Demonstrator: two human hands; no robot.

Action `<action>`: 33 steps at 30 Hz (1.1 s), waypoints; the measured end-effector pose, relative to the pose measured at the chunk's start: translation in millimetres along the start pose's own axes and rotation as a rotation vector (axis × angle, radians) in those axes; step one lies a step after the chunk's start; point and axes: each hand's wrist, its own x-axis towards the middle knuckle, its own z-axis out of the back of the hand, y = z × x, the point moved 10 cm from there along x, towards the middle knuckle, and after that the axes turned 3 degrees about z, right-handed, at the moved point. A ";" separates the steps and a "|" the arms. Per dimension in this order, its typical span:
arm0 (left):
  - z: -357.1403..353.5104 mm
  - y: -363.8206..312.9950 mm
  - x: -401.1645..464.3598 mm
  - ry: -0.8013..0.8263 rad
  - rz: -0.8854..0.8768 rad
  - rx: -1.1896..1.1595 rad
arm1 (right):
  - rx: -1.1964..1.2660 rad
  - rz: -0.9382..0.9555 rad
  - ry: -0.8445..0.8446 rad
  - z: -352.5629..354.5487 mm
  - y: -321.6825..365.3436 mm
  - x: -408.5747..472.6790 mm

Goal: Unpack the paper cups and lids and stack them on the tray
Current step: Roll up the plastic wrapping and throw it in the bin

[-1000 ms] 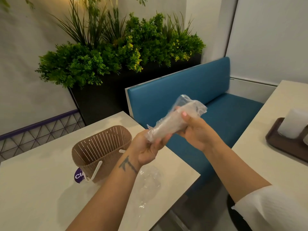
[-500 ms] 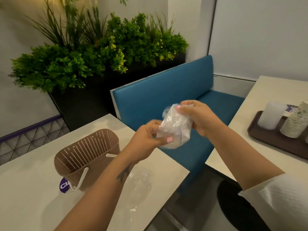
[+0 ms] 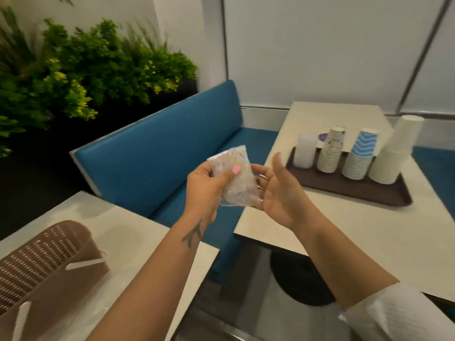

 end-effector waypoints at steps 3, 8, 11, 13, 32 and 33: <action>-61.0 22.5 -1.9 0.079 0.033 0.094 | -0.137 0.073 -0.104 51.3 25.4 -19.1; -192.3 45.3 -22.1 0.343 0.072 0.157 | -0.184 0.166 -0.236 151.6 81.8 -76.3; -284.8 56.6 -50.1 0.547 0.142 0.078 | -0.218 0.248 -0.368 222.9 122.6 -124.3; -331.6 67.1 -57.4 0.475 0.176 0.006 | -0.242 0.287 -0.463 273.5 149.0 -159.6; -814.2 408.9 -342.0 0.977 1.081 0.267 | -0.278 0.409 -1.188 676.3 256.9 -481.6; -823.7 428.4 -351.2 0.956 1.102 0.289 | -0.283 0.402 -1.204 687.1 253.4 -491.6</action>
